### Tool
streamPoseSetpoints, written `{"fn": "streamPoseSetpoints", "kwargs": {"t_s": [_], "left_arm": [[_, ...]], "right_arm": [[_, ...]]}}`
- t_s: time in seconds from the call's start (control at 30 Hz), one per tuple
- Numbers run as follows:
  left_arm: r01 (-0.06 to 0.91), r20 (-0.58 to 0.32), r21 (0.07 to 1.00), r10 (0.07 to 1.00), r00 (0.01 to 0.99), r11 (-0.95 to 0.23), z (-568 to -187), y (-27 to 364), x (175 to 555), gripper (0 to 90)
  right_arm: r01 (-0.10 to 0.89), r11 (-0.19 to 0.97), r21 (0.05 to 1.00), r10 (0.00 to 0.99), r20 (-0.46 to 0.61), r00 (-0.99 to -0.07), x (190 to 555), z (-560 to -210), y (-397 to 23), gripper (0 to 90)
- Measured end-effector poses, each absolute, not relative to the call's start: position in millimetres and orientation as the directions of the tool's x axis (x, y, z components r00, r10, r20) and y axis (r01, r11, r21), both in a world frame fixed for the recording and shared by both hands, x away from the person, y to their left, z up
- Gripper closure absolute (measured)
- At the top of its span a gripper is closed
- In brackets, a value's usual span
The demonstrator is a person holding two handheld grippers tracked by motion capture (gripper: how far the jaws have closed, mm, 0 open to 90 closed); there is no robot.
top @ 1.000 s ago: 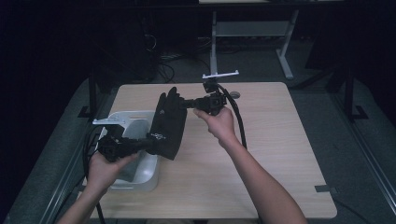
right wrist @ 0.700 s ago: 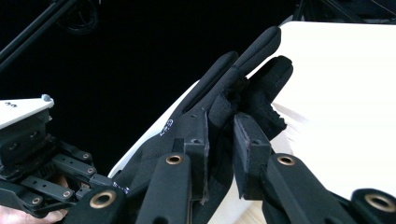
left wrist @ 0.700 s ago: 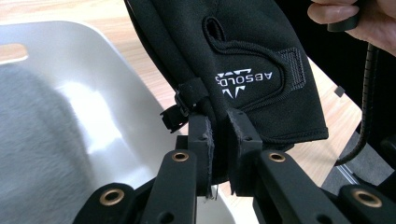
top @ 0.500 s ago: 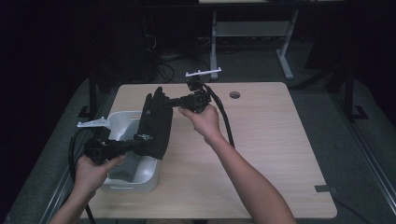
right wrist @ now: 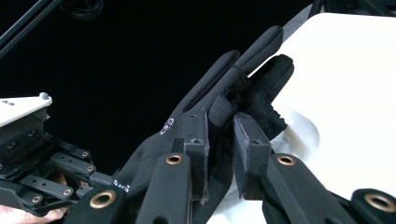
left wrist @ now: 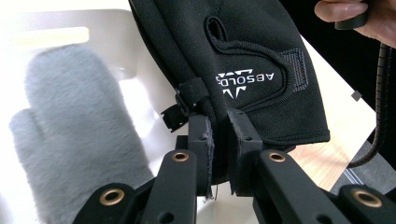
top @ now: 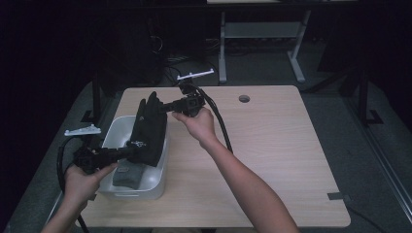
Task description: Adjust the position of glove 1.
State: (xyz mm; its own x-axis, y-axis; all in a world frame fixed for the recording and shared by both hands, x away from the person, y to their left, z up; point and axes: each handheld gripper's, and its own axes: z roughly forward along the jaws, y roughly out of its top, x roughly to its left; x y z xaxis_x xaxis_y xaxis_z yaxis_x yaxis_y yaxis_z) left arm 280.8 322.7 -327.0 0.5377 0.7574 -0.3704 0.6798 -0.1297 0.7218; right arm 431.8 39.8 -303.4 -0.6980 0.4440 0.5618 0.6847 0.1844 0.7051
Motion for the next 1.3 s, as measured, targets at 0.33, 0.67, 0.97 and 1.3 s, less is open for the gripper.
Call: {"fn": "streamPoseSetpoints", "kwargs": {"t_s": [0.33,0.67,0.97,1.3], "left_arm": [[0.692,-0.372,0.713,0.779,0.505,-0.109,-329.9,340.7,276.5,81.4],[0.708,-0.372,0.700,0.796,0.477,-0.096,-340.8,355.3,272.5,81.4],[0.722,-0.380,0.686,0.805,0.455,-0.085,-351.4,365.2,268.0,81.4],[0.740,-0.369,0.665,0.818,0.441,-0.099,-362.3,370.6,265.9,81.5]], "right_arm": [[0.685,0.209,0.697,0.429,0.564,-0.705,434.7,-307.1,62.1,77.0],[0.688,0.245,0.683,0.422,0.564,-0.710,437.7,-319.2,82.8,77.0],[0.697,0.262,0.668,0.415,0.574,-0.706,439.5,-333.6,98.0,77.0],[0.704,0.281,0.652,0.410,0.581,-0.703,441.8,-350.5,109.4,77.0]]}}
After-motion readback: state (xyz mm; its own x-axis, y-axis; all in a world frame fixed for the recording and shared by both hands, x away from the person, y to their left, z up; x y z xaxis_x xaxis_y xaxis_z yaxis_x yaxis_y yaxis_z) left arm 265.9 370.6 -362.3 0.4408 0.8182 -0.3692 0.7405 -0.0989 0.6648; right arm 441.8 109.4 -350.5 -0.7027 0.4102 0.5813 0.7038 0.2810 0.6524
